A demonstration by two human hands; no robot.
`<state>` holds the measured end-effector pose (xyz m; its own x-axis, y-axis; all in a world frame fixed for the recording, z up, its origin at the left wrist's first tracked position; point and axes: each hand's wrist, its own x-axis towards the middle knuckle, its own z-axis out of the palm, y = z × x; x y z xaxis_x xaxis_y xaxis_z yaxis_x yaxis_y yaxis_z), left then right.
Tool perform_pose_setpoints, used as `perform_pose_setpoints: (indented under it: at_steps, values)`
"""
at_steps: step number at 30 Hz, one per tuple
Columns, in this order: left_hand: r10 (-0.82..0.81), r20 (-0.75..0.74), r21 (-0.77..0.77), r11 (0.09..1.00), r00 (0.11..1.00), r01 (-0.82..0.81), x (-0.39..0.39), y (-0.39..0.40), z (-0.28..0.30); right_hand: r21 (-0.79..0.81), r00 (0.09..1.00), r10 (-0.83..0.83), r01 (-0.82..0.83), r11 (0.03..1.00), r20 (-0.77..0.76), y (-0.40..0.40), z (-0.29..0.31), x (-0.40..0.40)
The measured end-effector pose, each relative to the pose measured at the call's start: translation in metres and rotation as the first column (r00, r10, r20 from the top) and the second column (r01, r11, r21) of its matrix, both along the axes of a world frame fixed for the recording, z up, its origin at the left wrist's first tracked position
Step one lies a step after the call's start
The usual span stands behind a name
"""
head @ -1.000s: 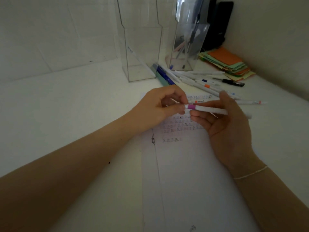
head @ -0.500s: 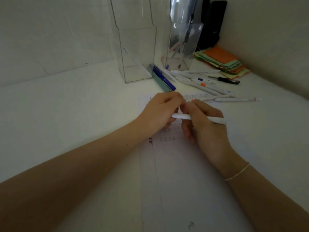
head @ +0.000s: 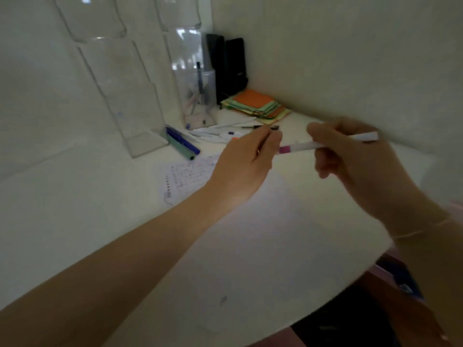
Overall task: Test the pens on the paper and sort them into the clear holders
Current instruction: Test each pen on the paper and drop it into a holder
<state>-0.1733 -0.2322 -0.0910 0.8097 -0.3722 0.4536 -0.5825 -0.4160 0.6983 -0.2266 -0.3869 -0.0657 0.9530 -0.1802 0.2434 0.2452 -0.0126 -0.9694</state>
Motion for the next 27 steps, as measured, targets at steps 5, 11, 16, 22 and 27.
perform_pose_setpoints:
  at_steps: [5,11,16,22,27]
  values:
    - [-0.204,0.067,0.293,0.940,0.977,0.176,-0.025,-0.077,-0.034,-0.076,0.862,-0.503,0.506,0.859,0.055,-0.109,-0.012,-0.093]
    - [-0.308,0.101,0.506,0.834,0.946,0.218,-0.048,-0.137,-0.057,-0.474,0.601,-0.795,0.676,0.564,-0.088,-0.173,-0.108,-0.150]
    - [-0.291,0.169,0.534,0.830,0.942,0.161,-0.052,-0.141,-0.069,-0.634,0.573,-0.645,0.260,0.728,-0.505,-0.184,-0.203,-0.145]
    - [-0.269,0.171,0.527,0.838,0.948,0.143,-0.052,-0.139,-0.070,-0.623,0.497,-0.585,0.107,0.775,-0.641,-0.194,-0.249,-0.127]
    - [-0.262,0.135,0.508,0.846,0.956,0.160,-0.050,-0.138,-0.070,-0.733,0.554,-0.754,0.337,0.590,-0.352,-0.191,-0.190,-0.113]
